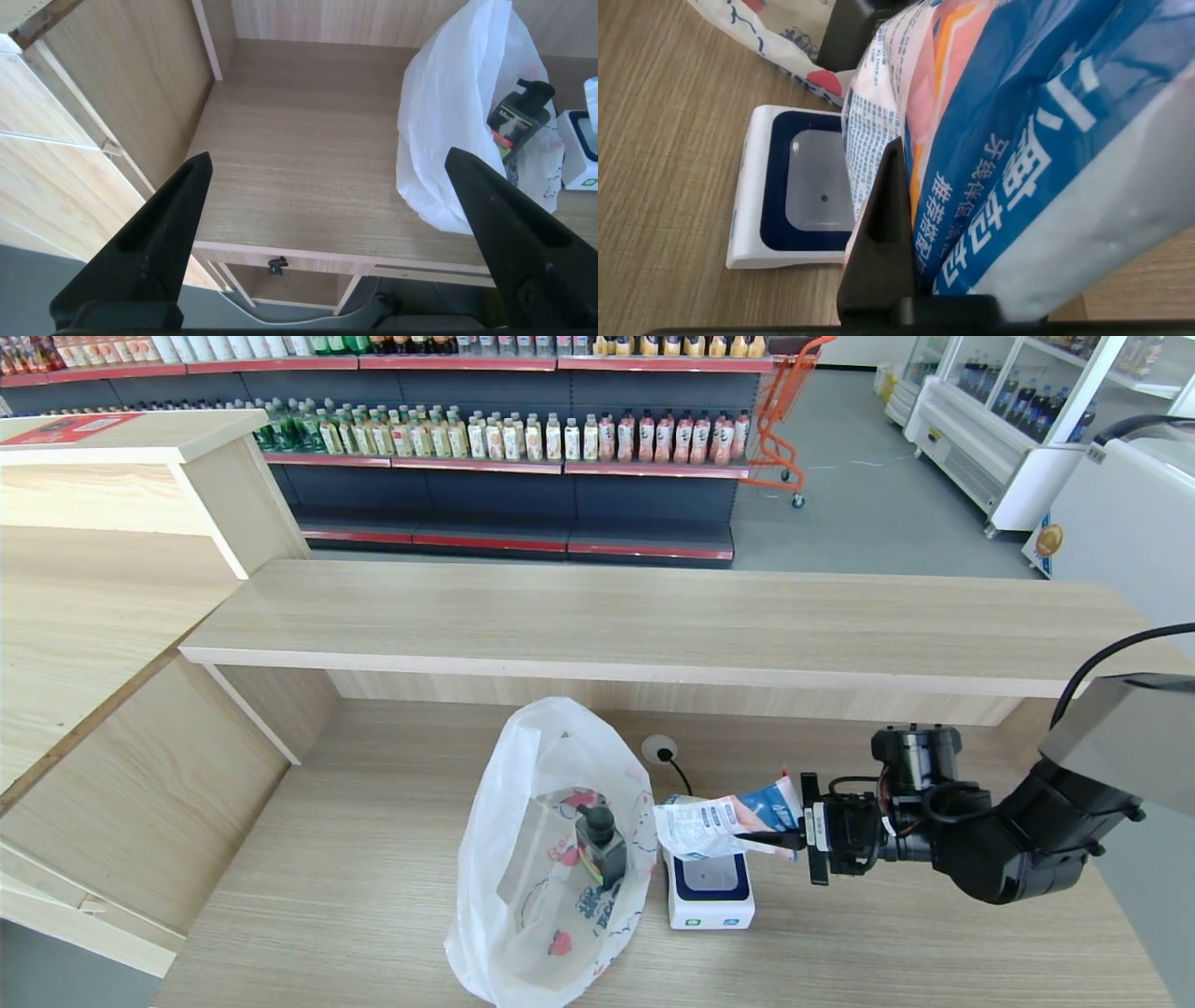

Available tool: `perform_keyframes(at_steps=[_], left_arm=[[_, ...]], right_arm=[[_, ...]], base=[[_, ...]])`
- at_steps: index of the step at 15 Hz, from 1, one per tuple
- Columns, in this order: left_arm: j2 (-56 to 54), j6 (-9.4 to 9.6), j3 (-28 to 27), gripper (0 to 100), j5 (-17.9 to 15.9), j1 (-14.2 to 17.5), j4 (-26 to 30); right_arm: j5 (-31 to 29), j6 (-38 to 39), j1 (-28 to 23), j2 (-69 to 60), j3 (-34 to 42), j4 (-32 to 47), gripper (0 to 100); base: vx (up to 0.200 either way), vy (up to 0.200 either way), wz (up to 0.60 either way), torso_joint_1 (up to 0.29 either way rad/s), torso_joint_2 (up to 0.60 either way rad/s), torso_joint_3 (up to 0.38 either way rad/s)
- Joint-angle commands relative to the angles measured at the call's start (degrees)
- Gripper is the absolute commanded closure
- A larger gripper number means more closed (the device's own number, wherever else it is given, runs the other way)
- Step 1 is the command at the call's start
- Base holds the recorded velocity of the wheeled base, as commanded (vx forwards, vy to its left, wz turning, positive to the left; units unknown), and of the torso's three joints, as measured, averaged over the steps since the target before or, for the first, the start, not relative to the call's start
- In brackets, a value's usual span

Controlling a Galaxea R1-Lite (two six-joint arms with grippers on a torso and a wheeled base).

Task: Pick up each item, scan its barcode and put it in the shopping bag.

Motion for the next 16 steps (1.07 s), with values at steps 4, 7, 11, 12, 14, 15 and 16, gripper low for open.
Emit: perform_keyframes(at_steps=[4,7,11,12,14,15,16], left_arm=[[0.06,0.0,0.0,0,0.01,0.01,0.0],[0.06,0.0,0.0,0,0.01,0.01,0.0],[0.06,0.0,0.0,0,0.01,0.01,0.0],[-0.02,0.0,0.0,0,0.01,0.01,0.0],[0.06,0.0,0.0,0,0.01,0.01,0.0],[0.06,0.09,0.0,0,0.01,0.01,0.0],[-0.02,0.09,0.0,0,0.01,0.01,0.0]], right_arm=[[-4.61,38.29,-1.86,-28.94,12.23,1.94,100],[-24.65,72.48,5.26,-44.4,15.05,8.97,100],[-37.92,94.98,18.0,-51.26,15.84,19.51,100],[-38.1,97.08,19.58,-51.87,15.75,20.83,100],[-38.1,99.37,21.96,-51.96,15.57,21.54,100],[-38.1,99.72,22.22,-51.87,15.66,21.54,100],[-38.1,100.6,22.57,-51.7,15.84,21.71,100]], base=[[0.0,0.0,0.0,0.0,0.0,0.0],[0.0,0.0,0.0,0.0,0.0,0.0],[0.0,0.0,0.0,0.0,0.0,0.0],[0.0,0.0,0.0,0.0,0.0,0.0],[0.0,0.0,0.0,0.0,0.0,0.0],[0.0,0.0,0.0,0.0,0.0,0.0],[0.0,0.0,0.0,0.0,0.0,0.0]])
